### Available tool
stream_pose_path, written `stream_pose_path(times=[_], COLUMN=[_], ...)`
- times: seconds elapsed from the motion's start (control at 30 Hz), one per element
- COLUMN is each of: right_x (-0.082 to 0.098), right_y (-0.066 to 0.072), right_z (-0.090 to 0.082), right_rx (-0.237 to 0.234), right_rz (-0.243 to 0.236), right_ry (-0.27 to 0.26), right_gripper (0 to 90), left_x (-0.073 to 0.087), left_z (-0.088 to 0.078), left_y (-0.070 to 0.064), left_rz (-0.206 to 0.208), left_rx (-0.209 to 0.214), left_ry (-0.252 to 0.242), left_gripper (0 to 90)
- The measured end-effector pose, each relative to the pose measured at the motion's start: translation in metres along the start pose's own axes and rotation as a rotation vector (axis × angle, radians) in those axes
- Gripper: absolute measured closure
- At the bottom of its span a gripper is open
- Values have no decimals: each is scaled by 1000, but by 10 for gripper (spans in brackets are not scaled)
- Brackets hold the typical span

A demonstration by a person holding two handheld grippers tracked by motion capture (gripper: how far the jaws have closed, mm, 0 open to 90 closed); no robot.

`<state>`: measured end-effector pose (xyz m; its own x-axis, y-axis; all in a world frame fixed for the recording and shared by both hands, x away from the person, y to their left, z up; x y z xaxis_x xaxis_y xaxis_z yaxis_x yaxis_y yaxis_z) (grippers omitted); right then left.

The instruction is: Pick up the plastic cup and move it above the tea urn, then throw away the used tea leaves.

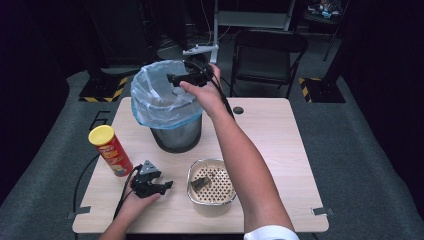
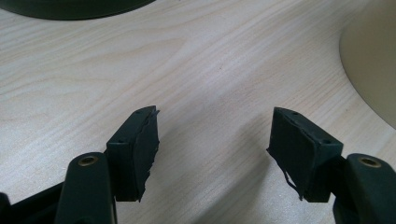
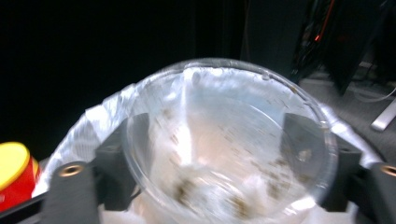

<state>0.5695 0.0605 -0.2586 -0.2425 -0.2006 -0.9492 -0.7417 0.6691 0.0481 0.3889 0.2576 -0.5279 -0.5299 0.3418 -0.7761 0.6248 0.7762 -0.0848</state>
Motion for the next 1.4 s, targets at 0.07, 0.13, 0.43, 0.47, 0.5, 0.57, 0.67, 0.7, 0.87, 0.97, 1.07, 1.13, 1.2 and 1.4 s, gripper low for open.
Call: stream_pose_path(times=[0.07,0.13,0.43,0.47,0.5,0.57,0.67,0.7,0.87,0.97,1.07,1.13,1.2,1.4], right_x=[4,6,6,6,7,7,9,10,23,33,47,56,68,103], right_y=[3,4,7,8,8,8,9,10,10,7,5,3,-1,-14], right_z=[4,3,-12,-15,-19,-27,-43,-49,-78,-98,-120,-134,-154,-203], right_rx=[23,28,28,28,28,38,13,9,37,21,34,47,77,137], right_rz=[-10,-6,-6,-12,-33,-43,-36,-38,-114,-128,-122,-130,-116,-108], right_ry=[24,14,-13,-13,-18,-28,-62,-71,-59,-90,-107,-109,-97,-69], right_gripper=[154,134,116,129,132,136,160,180,225,255,255,257,257,257], left_x=[0,0,-1,-1,-1,-1,-2,-2,-5,-9,-12,-17,-23,-33], left_z=[0,0,1,1,1,1,-2,-2,-6,-11,-17,-20,-26,-44], left_y=[0,0,-1,-1,-1,0,2,2,7,7,4,2,-1,-1], left_rz=[-3,-6,-17,-17,-24,-39,-38,-41,-60,-94,-100,-93,-84,-91], left_rx=[2,3,11,11,14,17,19,21,20,18,22,22,26,31], left_ry=[0,-1,5,3,4,3,20,14,-3,-27,-45,-57,-76,-96], left_gripper=[330,327,290,290,290,293,321,325,341,342,341,339,332,305])
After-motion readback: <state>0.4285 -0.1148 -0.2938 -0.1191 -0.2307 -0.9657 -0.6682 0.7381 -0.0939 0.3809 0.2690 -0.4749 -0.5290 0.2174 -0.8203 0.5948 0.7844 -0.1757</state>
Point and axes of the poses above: each handheld gripper's, and its own axes: z roughly forward along the jaws, x roughly out of its underside, y roughly to its left, the point moved 1 cm from there along z, roughly forward along the jaws, and after that the axes turned 5 degrees about -y, right-handed, at the moved point
